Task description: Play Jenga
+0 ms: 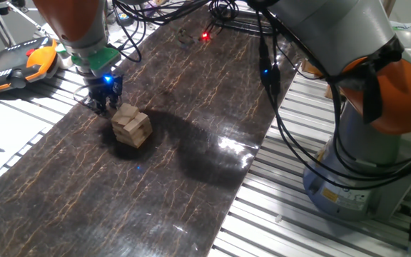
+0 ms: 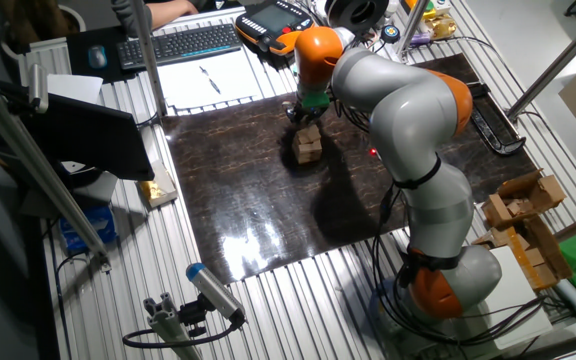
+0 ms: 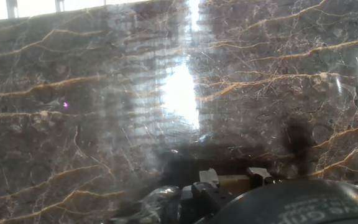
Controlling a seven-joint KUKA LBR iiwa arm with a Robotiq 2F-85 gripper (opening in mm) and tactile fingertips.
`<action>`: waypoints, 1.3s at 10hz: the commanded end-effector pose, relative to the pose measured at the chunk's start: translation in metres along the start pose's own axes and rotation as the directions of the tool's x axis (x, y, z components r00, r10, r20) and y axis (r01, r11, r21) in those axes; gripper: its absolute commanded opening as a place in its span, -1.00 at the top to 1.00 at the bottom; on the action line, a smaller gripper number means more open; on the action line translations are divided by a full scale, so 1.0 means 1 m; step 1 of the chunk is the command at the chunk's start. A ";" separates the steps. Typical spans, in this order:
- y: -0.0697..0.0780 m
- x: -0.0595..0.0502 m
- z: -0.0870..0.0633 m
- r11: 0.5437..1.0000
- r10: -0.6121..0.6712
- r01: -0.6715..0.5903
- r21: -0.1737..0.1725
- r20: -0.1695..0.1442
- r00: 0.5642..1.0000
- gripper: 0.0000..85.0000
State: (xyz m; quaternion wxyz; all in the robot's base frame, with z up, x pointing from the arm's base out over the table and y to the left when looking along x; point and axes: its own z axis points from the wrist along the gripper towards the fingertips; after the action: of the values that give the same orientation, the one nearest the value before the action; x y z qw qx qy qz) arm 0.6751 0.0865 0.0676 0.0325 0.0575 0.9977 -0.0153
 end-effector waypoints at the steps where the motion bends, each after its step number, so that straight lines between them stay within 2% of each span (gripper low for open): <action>1: 0.000 0.000 0.000 1.000 0.001 -0.001 -0.001 0.000 1.000 0.27; 4: 0.000 0.000 0.000 1.000 0.008 -0.008 0.006 0.021 1.000 0.27; 13: 0.000 0.000 0.000 0.999 0.030 -0.030 0.021 0.030 0.999 0.28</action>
State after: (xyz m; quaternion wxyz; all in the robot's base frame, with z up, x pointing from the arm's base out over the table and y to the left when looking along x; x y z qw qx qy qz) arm 0.6751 0.0865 0.0677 0.0467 0.0723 0.9959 -0.0259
